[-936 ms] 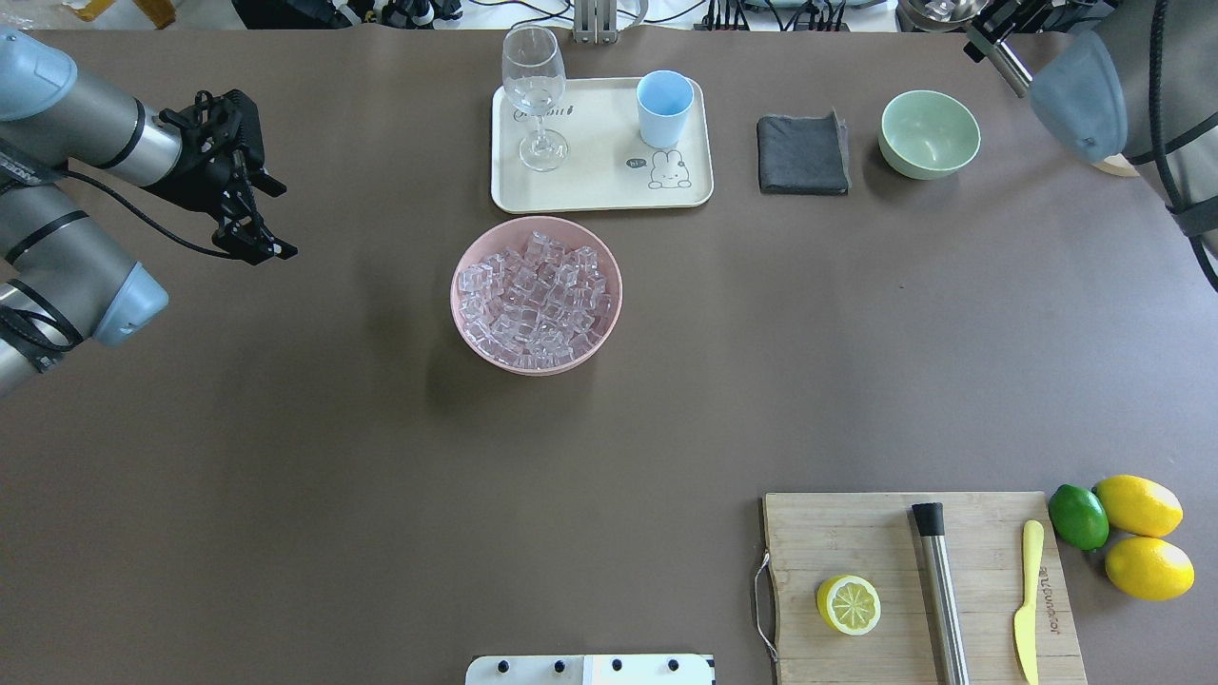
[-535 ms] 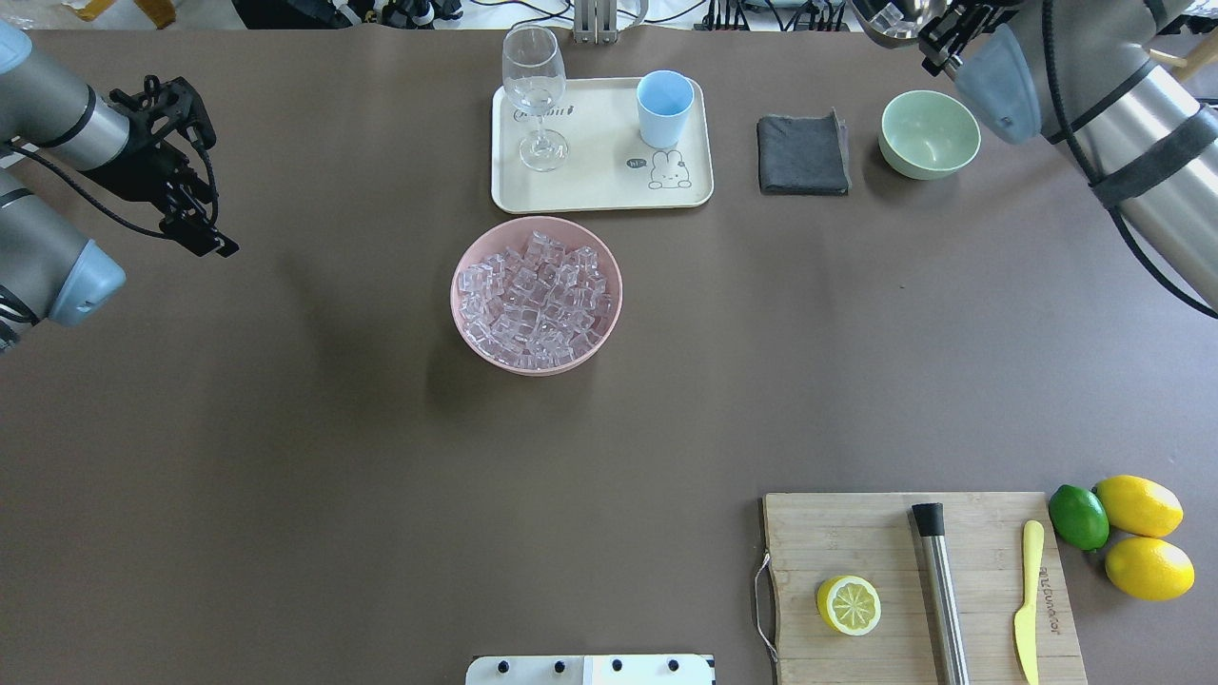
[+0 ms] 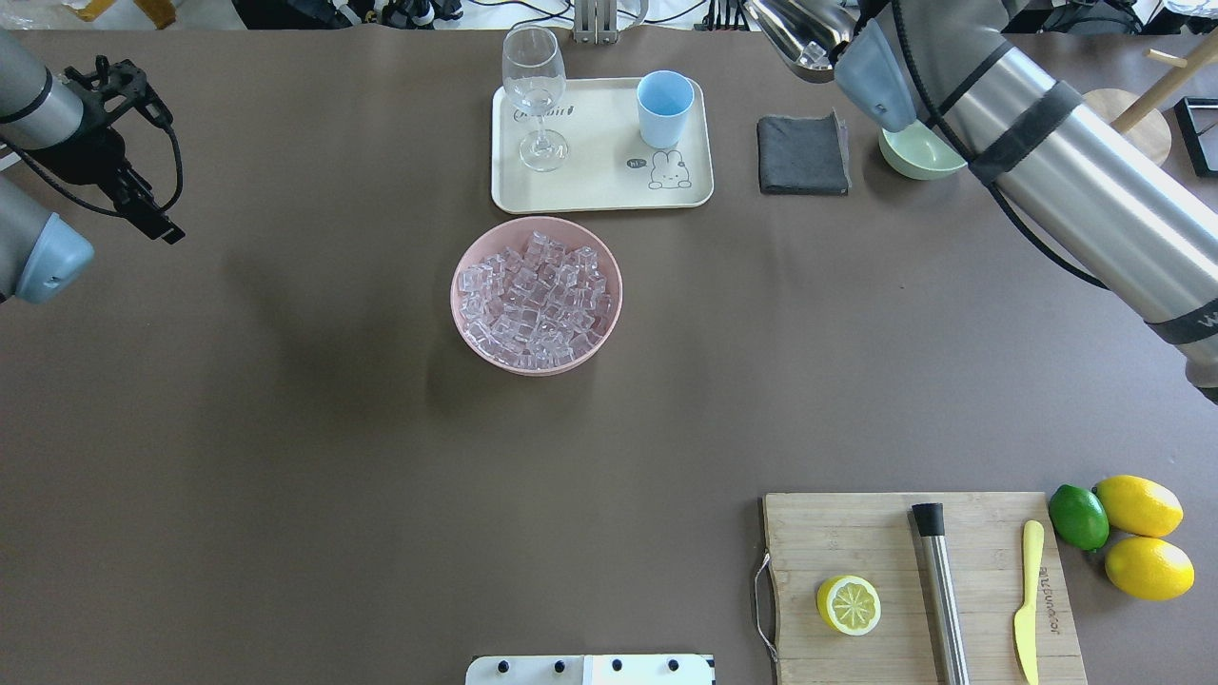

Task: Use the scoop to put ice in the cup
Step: 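Move the scoop over the blue cup on the tray with the right gripper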

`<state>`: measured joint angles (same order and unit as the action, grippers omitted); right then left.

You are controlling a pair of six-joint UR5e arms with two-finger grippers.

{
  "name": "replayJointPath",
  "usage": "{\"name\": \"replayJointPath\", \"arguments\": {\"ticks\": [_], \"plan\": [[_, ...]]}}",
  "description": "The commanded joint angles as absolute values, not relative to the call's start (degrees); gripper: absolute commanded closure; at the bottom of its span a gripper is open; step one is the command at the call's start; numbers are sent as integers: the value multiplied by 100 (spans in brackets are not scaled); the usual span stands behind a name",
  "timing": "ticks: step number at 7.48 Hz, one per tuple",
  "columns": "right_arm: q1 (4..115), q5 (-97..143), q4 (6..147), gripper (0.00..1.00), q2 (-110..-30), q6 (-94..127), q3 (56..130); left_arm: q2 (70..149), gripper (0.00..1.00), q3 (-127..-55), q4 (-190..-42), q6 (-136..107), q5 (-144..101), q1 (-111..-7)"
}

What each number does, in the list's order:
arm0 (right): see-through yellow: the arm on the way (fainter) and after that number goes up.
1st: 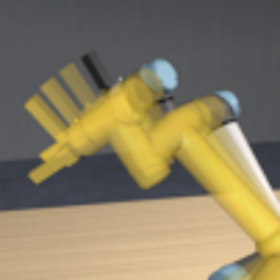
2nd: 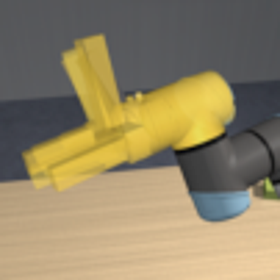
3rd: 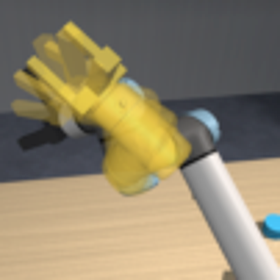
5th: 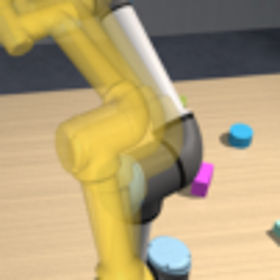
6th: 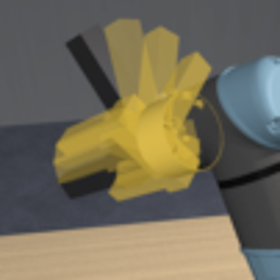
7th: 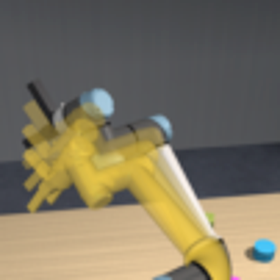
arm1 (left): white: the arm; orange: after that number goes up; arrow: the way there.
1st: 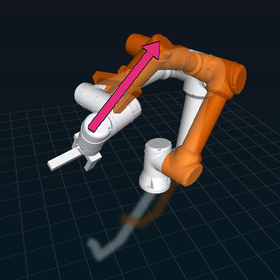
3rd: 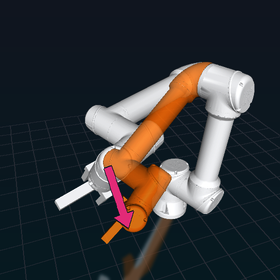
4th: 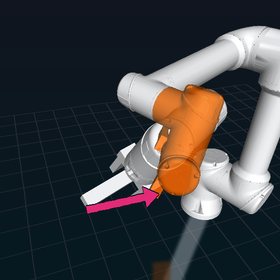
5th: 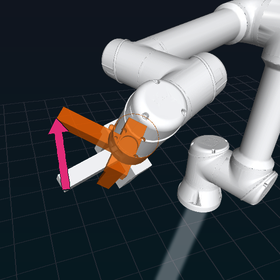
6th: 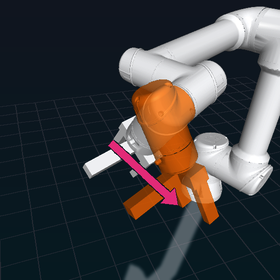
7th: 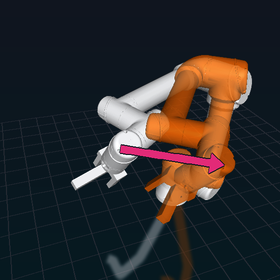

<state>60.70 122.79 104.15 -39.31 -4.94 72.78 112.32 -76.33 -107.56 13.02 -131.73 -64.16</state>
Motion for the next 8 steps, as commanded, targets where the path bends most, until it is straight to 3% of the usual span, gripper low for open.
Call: {"name": "replayJointPath", "arguments": {"ticks": [1, 5, 8], "plan": [[5810, 12313, 10853, 100, -3306, -957, 6584, 11005, 3, -8355, -9716, 1283, -12240, -6539], [5520, 12787, 11416, 100, -2752, -1546, 5645, 10671, 3, -8429, -9123, 1248, -12375, -7101], [5432, 12850, 12073, 100, -2707, -1923, 5555, 10539, 3, -8525, -9123, -243, -12714, -7512]]}}
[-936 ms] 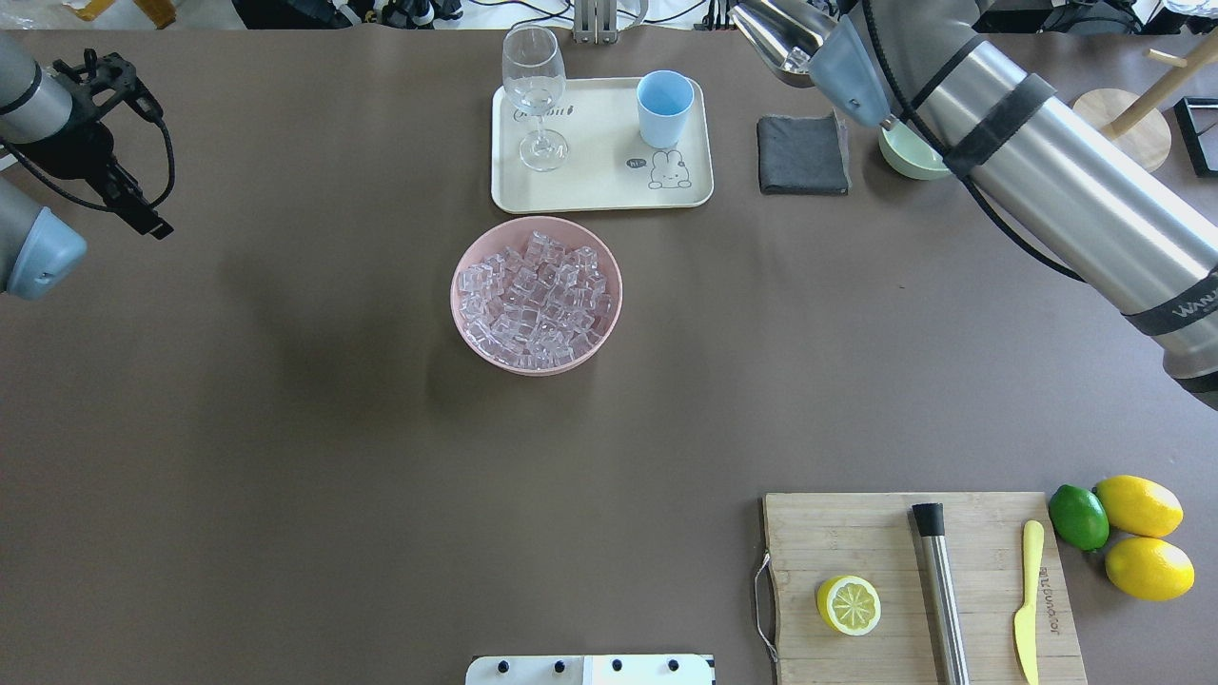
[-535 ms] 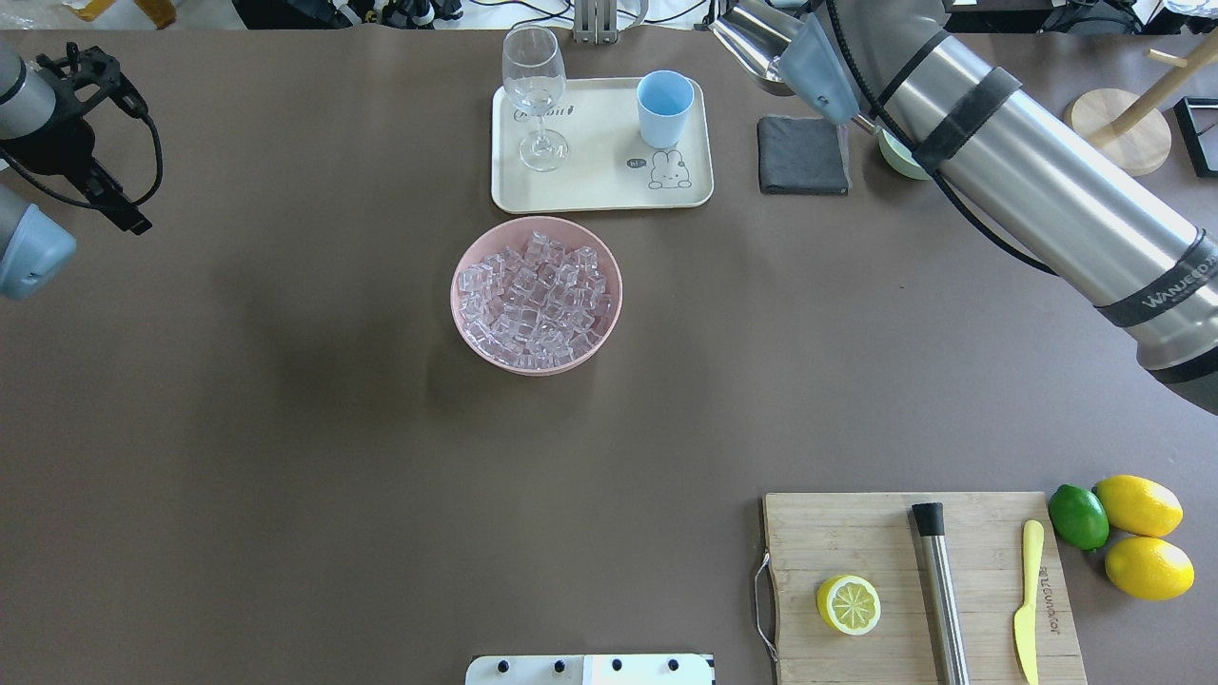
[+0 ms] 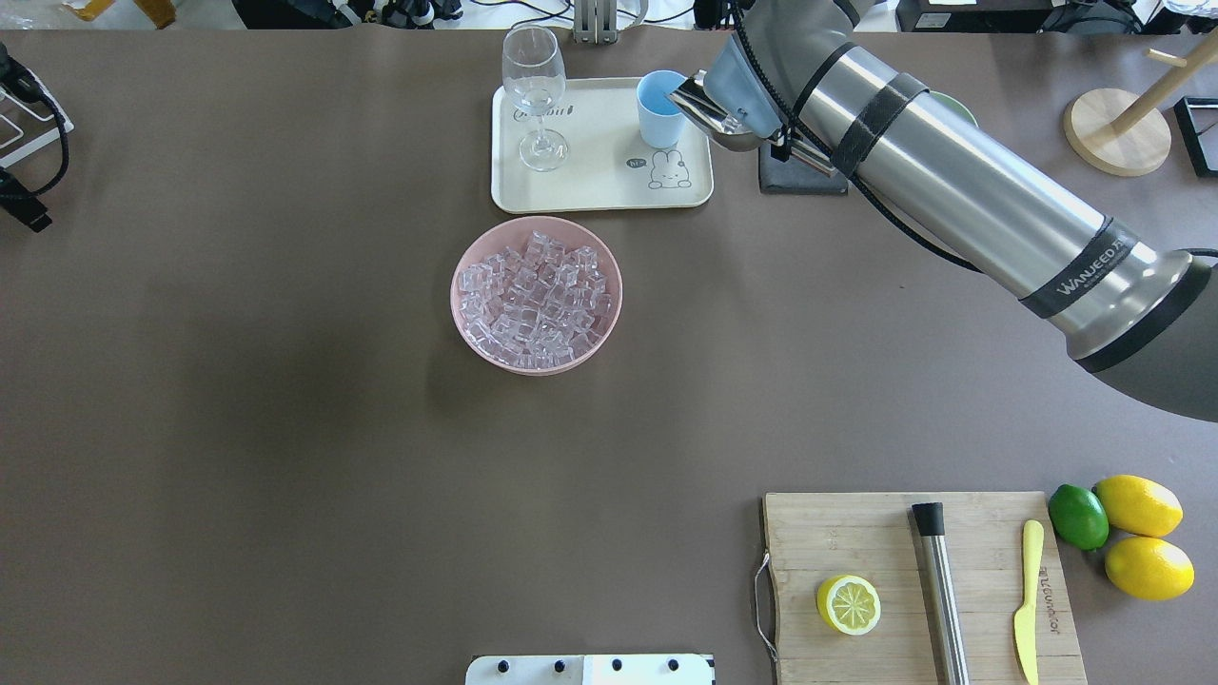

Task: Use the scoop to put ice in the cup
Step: 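Move the scoop over the blue cup on the tray with the right gripper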

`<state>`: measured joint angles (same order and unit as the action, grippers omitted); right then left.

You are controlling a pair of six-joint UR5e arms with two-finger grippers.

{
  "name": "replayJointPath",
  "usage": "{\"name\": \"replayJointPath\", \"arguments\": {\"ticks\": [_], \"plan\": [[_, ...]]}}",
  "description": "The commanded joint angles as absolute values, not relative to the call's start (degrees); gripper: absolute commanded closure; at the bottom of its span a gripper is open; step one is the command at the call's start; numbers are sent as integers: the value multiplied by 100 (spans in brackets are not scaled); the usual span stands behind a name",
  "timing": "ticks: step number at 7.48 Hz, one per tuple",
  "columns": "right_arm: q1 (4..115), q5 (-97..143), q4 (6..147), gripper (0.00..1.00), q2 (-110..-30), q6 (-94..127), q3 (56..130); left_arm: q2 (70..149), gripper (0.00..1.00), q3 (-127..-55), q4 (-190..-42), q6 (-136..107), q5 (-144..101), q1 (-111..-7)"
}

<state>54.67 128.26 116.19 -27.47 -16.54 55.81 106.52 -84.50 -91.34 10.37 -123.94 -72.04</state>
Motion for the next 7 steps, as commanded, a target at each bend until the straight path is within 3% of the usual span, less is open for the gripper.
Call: {"name": "replayJointPath", "arguments": {"ticks": [1, 7], "plan": [[5432, 12850, 12320, 100, -2707, -2073, 5598, 10521, 3, -8543, -9132, -1534, -12866, -7558], [5659, 12674, 12814, 100, -2374, -2294, 5424, 10520, 3, -8561, -9466, -2188, -13262, -7567]]}}
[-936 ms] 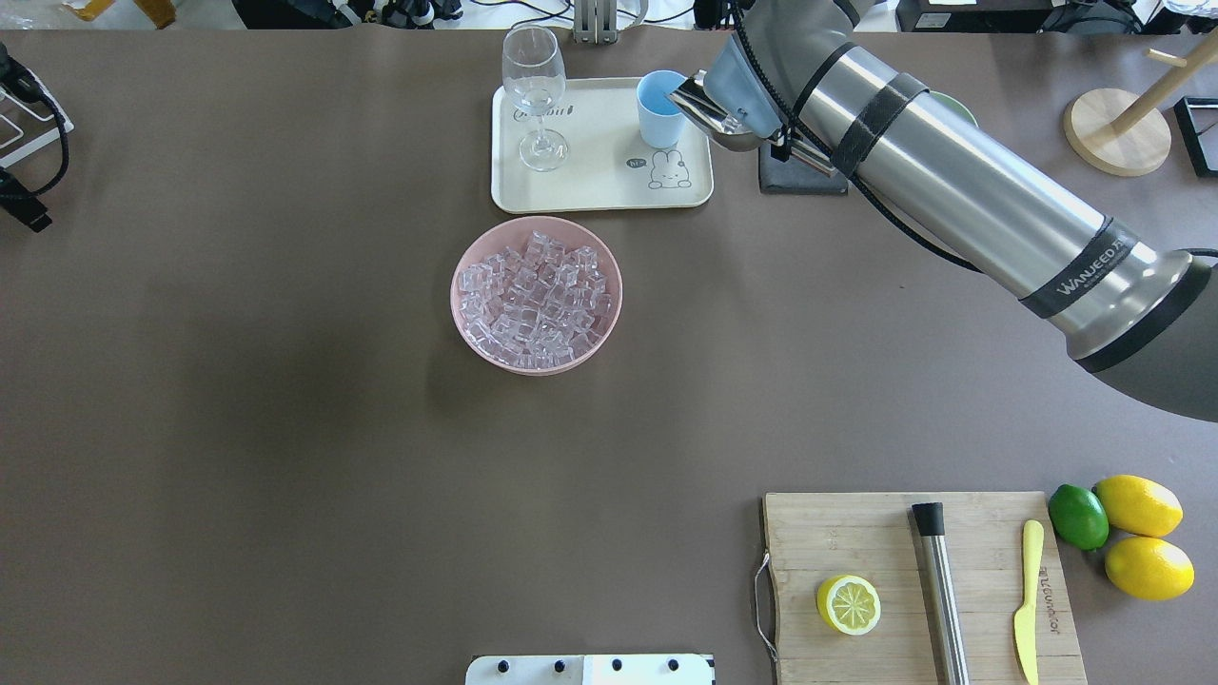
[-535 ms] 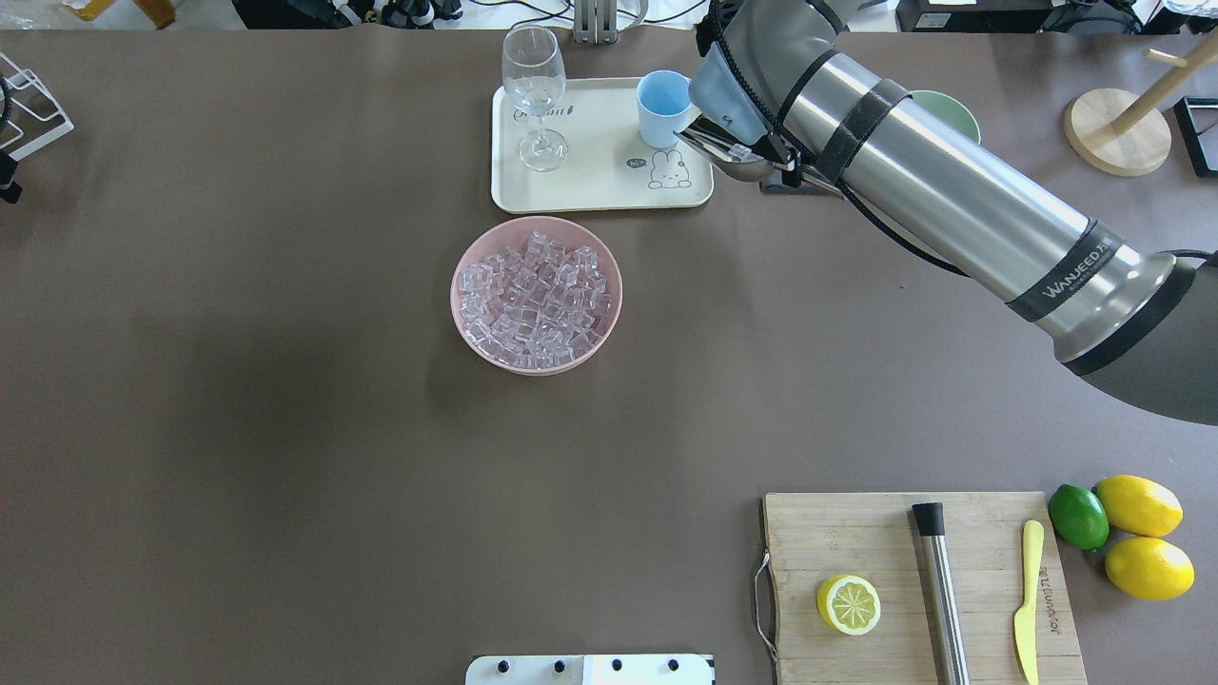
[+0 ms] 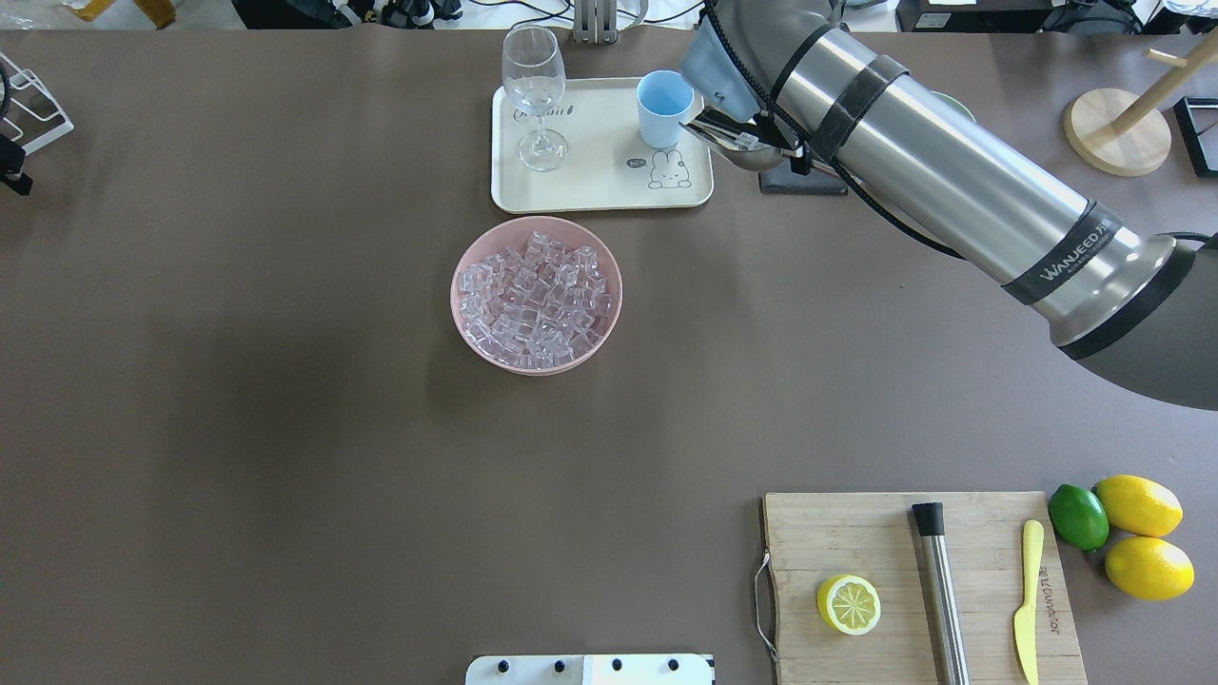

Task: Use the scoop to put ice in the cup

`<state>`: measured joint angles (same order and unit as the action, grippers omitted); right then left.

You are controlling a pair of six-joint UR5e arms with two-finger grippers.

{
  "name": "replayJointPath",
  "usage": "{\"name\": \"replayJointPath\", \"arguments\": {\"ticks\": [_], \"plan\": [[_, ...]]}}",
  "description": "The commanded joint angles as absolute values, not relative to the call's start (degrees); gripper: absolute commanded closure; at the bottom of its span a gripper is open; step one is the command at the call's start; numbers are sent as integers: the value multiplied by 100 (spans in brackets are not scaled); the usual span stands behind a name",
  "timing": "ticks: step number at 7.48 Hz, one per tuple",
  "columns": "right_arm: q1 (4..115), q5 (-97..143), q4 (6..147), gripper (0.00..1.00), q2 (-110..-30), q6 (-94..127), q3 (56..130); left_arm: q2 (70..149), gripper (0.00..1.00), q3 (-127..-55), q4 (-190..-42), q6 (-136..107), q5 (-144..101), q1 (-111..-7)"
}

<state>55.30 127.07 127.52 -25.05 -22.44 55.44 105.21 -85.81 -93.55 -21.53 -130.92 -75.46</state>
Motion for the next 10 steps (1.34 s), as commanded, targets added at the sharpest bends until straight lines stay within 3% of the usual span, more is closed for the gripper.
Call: {"name": "replayJointPath", "arguments": {"ticks": [1, 4, 10], "plan": [[5730, 12630, 12806, 100, -2295, -2311, 5353, 10494, 3, -8578, -9570, -2197, -13254, -7559], [5801, 12402, 12718, 100, -1962, -2426, 4749, 10108, 3, -8535, -10350, -2197, -13263, -7541], [5775, 12112, 12350, 100, -1284, -2426, 3701, 10002, 3, -8552, -10397, -2189, -13271, -7541]]}}
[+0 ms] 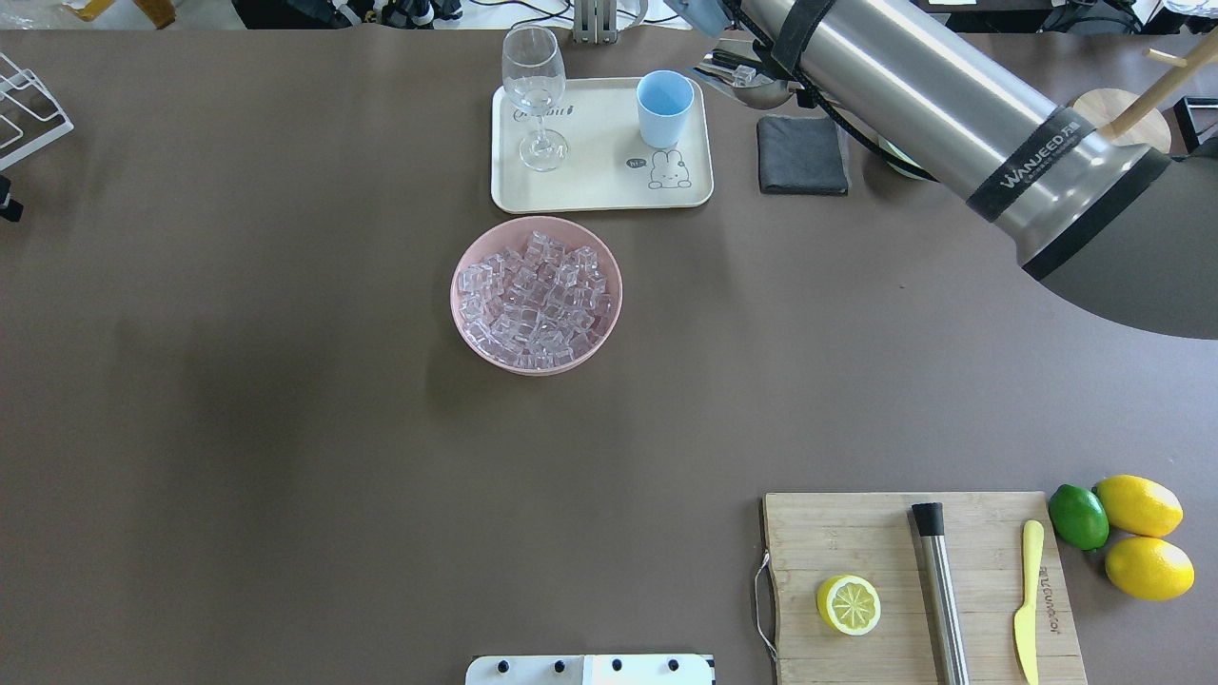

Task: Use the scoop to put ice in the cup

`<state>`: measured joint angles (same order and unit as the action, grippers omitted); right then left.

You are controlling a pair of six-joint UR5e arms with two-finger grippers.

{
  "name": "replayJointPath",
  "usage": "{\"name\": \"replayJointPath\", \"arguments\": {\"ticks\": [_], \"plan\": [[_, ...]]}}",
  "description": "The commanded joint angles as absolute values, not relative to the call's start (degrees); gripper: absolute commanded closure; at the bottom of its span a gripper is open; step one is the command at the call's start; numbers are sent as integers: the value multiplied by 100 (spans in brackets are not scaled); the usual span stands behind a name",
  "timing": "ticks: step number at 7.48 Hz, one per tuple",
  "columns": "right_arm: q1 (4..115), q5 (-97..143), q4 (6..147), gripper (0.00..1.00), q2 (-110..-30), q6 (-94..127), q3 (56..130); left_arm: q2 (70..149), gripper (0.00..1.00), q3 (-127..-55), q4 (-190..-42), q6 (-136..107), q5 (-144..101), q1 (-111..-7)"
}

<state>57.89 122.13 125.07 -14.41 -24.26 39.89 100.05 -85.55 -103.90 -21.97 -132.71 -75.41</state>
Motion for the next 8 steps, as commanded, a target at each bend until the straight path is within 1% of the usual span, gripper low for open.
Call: {"name": "replayJointPath", "arguments": {"ticks": [1, 5, 8], "plan": [[5766, 11972, 12296, 100, -1283, -2426, 3674, 10002, 3, -8526, -10389, -2197, -13271, -7532], [5687, 11278, 12059, 100, -1047, -2479, 3604, 9932, 3, -8508, -10380, -2127, -13271, -7523], [5520, 10768, 12059, 100, -1089, -2828, 3595, 9958, 3, -8473, -10327, -2145, -13254, -7515]]}}
